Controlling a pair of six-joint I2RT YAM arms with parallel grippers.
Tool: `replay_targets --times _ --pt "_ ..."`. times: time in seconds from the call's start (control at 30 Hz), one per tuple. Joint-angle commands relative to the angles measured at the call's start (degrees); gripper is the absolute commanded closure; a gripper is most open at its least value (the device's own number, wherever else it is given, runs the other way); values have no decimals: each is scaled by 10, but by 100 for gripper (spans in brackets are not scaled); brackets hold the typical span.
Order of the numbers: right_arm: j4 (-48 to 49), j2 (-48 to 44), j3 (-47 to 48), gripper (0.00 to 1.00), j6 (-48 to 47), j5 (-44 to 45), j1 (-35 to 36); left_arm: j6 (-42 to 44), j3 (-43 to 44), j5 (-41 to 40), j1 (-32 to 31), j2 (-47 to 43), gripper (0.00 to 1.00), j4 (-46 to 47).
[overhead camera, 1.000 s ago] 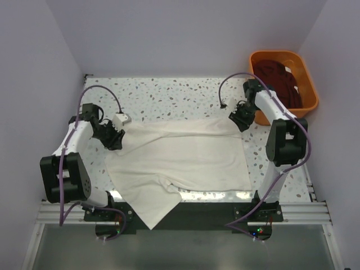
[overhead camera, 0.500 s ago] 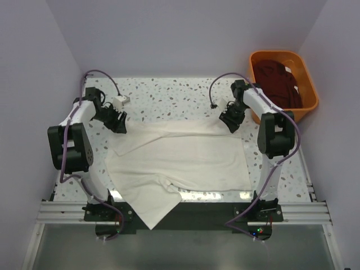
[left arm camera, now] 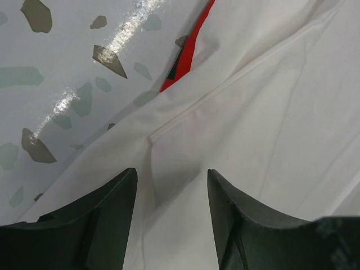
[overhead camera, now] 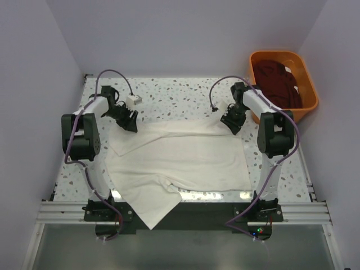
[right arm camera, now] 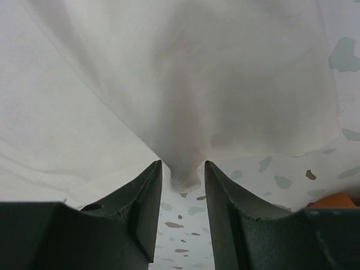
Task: Fold and stack the t-shirts
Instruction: Fold the tshirt
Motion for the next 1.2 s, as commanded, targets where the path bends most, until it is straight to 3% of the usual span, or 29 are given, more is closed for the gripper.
replay_targets --times 0.0,0.13,0.2,0.23,0.33,0.4,0.77,1.07,1.17 --pt "-1 8 -1 60 -16 13 4 -8 18 17 -11 4 44 18" --pt "-10 9 8 66 -24 17 8 9 20 29 -10 -12 70 -7" --pt "-12 10 15 74 -27 17 9 22 12 32 -10 -25 79 -15" --pt "-17 11 18 76 -29 17 9 26 9 36 -11 -38 89 -23" --pt "-27 6 29 87 -35 18 10 46 -4 45 -10 -65 100 -44" --pt "-29 -1 29 93 -42 19 10 64 -16 50 -10 -82 100 -61" --pt "-17 -48 -21 93 -71 47 16 126 -108 56 -28 -189 100 -136" --pt "12 -52 -60 90 -76 61 18 51 -231 60 -100 -234 100 -75" --pt "15 -52 -66 89 -78 65 18 32 -255 68 -119 -239 88 -62"
